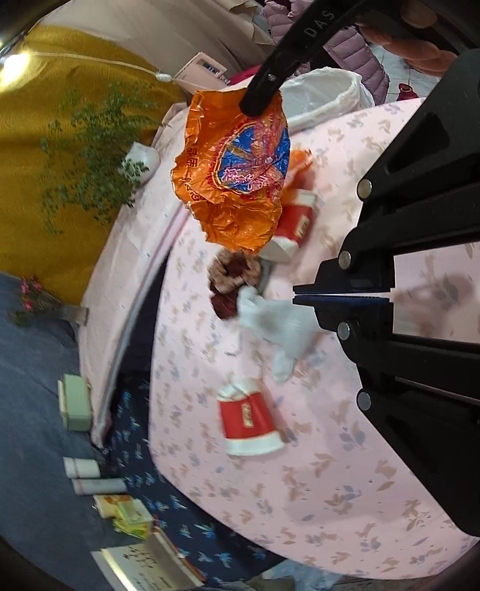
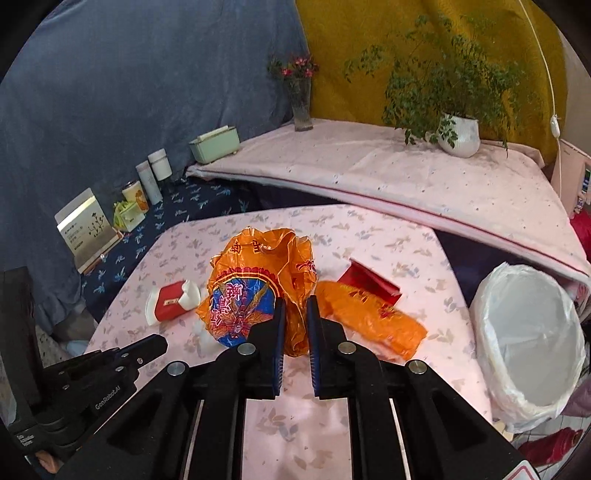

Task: Collect trash
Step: 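Return to the table and grasp the orange printed bag with the right gripper, then grasp the white tissue with the left gripper while the right gripper lifts the orange bag, then open both grippers over the bin, dropping the orange bag and tissue, then grasp the white glove with the left gripper while the right grasps the orange bag, then carry both items to the bin and open both grippers to drop them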

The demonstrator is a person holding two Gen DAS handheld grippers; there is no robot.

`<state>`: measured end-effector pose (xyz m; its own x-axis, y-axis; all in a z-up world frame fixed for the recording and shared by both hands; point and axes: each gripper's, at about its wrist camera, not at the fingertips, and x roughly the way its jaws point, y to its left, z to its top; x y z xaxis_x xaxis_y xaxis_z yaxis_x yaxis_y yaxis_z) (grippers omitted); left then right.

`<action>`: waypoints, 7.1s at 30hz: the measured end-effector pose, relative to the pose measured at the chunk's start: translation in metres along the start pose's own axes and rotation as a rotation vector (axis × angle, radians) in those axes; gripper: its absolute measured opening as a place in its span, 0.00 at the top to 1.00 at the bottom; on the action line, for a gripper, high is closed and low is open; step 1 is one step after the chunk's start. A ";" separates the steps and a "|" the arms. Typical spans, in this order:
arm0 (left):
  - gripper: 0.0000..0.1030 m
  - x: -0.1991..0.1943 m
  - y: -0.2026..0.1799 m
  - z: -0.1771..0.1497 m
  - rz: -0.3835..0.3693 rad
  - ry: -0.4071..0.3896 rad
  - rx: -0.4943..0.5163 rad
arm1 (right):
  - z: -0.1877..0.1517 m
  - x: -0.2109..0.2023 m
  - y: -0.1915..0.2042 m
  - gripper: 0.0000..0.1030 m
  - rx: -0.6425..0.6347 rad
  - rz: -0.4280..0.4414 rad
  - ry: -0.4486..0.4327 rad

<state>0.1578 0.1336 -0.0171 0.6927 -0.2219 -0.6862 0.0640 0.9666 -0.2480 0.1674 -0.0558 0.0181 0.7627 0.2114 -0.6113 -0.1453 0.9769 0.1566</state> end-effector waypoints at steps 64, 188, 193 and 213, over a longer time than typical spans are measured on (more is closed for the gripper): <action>0.89 0.048 -0.305 0.018 -0.383 0.047 0.361 | 0.004 -0.096 -0.253 0.89 0.197 -0.367 -0.082; 0.86 0.047 -0.150 0.069 -0.186 -0.006 0.187 | 0.045 -0.007 -0.113 0.97 0.083 -0.148 -0.056; 0.86 0.048 -0.191 0.062 -0.208 -0.006 0.243 | 0.039 -0.027 -0.148 0.97 0.126 -0.187 -0.075; 0.86 0.068 -0.324 0.023 -0.318 0.052 0.423 | -0.005 -0.074 -0.271 0.97 0.280 -0.330 -0.066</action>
<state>0.2011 -0.1919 0.0324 0.5562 -0.5082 -0.6575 0.5568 0.8153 -0.1591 0.1474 -0.3358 0.0168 0.7794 -0.1220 -0.6146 0.2823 0.9440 0.1707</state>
